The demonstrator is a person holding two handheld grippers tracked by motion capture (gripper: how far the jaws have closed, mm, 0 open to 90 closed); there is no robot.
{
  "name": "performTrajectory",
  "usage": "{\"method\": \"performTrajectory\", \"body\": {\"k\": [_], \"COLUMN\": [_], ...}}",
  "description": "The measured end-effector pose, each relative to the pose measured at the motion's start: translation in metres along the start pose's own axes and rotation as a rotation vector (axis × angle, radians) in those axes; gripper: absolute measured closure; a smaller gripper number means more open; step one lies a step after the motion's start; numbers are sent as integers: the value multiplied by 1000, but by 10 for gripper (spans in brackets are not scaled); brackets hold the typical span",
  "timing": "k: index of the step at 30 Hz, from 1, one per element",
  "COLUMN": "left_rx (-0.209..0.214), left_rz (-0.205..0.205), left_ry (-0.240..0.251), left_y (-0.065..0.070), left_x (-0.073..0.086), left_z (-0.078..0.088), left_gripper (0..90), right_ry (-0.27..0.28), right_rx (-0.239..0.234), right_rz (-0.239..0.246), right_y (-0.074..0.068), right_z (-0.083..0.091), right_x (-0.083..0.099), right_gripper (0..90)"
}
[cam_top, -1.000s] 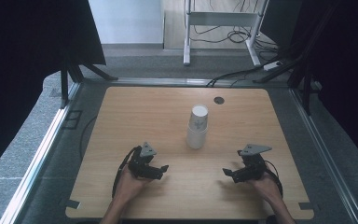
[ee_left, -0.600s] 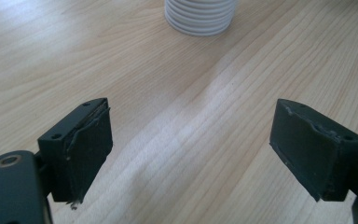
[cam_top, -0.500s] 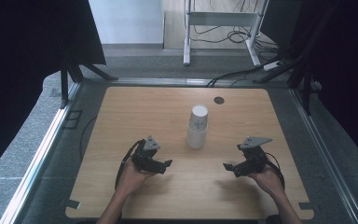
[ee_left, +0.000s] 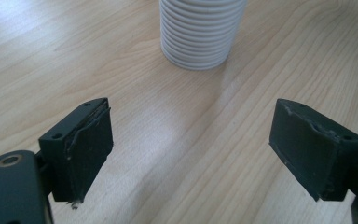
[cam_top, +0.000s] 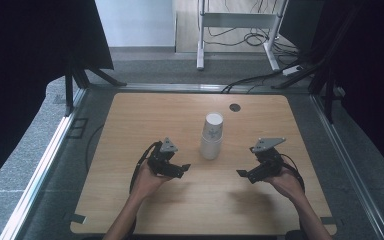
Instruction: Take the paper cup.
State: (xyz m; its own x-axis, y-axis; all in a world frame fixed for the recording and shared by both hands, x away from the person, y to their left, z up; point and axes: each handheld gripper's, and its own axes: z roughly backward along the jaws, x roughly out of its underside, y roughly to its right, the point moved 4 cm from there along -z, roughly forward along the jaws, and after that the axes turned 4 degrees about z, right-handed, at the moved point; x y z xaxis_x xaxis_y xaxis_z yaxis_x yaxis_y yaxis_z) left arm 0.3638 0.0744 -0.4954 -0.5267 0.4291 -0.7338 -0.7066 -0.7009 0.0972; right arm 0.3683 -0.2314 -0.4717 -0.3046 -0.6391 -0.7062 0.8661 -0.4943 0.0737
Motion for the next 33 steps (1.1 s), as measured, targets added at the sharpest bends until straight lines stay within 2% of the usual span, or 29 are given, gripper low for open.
{"method": "performTrajectory", "body": {"k": [7, 18, 22, 30, 33], "left_rx": [5, 17, 21, 22, 26], "left_rz": [-21, -42, -42, -53, -52], "left_ry": [3, 22, 27, 25, 31], "left_y": [2, 7, 7, 6, 7], "left_x": [-10, -26, -32, -40, -43], "left_z": [-8, -22, -25, -31, -33], "left_gripper": [132, 132, 132, 132, 133], "right_ry": [-35, -53, -76, -116, -124], "right_rx": [-9, -2, -2, -42, -37], "right_rz": [19, 1, 1, -12, -5], "right_y": [1, 11, 14, 21, 23], "right_z": [-1, 0, 0, -1, 0], "right_x": [-12, -29, -35, -49, -53], "right_gripper": [0, 17, 23, 69, 69]}}
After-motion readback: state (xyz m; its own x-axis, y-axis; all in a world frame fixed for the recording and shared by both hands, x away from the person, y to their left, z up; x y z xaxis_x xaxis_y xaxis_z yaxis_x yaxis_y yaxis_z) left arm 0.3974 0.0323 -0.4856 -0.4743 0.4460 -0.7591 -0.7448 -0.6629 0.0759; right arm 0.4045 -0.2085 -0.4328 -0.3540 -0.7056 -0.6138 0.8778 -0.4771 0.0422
